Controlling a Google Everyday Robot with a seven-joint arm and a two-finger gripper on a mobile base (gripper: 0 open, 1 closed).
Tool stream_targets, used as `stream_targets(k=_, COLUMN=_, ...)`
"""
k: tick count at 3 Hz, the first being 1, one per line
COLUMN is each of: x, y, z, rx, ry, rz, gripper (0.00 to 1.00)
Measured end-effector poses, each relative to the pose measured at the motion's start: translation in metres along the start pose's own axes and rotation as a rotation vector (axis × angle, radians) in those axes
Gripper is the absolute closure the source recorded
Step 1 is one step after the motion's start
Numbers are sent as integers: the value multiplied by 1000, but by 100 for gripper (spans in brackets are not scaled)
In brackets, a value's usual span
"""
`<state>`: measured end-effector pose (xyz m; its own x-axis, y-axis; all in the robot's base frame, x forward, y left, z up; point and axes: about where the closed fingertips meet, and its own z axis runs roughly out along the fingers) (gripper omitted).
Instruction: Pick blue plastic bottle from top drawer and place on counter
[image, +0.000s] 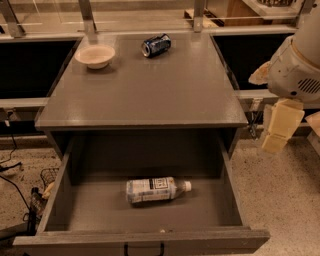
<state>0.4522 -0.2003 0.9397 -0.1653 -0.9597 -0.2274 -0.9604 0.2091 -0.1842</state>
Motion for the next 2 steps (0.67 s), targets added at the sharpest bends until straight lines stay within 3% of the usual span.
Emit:
stream_targets(k=1, x=-9, y=3, z=39, rx=-76, ry=38, rz=-48, gripper=0)
stream_targets(k=2, x=-11, y=5, z=60, rx=-116, ry=62, rz=-72, gripper=0)
